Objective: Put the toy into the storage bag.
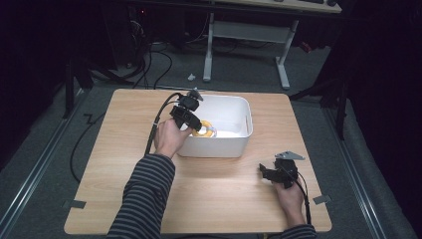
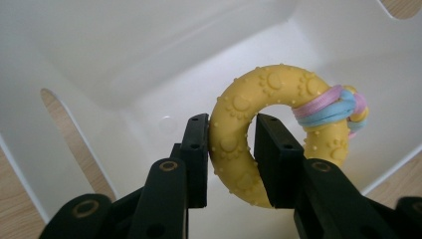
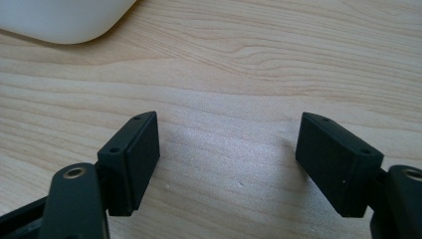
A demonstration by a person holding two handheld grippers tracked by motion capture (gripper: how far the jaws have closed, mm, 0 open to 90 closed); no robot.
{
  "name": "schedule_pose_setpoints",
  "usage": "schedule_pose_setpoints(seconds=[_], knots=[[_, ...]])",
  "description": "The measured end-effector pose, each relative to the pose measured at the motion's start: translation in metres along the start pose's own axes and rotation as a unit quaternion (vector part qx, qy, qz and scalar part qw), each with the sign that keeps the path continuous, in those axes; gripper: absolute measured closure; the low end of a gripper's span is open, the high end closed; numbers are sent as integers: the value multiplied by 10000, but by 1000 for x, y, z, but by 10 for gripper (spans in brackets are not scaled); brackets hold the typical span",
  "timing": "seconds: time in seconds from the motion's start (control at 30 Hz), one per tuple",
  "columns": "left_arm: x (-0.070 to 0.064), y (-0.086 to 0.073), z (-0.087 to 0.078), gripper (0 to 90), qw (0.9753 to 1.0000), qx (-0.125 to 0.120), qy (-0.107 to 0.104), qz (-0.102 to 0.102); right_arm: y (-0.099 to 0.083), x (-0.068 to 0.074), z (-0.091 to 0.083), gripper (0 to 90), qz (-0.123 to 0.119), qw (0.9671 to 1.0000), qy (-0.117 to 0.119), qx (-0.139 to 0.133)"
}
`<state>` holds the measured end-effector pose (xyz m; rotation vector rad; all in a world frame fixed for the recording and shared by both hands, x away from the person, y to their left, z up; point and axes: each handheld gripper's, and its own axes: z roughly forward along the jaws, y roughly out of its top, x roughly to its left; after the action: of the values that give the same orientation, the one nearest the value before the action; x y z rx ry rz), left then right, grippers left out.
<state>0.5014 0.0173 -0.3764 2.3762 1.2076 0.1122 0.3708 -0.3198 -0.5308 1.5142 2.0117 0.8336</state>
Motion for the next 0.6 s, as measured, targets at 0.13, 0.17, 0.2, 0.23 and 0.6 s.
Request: schedule_pose_setpoints(seconds=[0.13,0.17,0.2,0.23,0.6], knots=[[3,0,0,644,9998,-41,-181,-93,0,0,0,257,3,10000,0,1],[2,0,-1,625,9997,-69,-202,-82,0,0,0,257,1,10000,0,1],[1,0,-2,604,9998,-88,-192,-49,0,0,0,257,3,10000,-1,1],[0,-1,-3,589,9998,-124,-172,-21,0,0,0,257,1,10000,0,1],[4,-12,-24,461,9978,-661,-72,15,0,0,0,256,-5,10000,5,-1]])
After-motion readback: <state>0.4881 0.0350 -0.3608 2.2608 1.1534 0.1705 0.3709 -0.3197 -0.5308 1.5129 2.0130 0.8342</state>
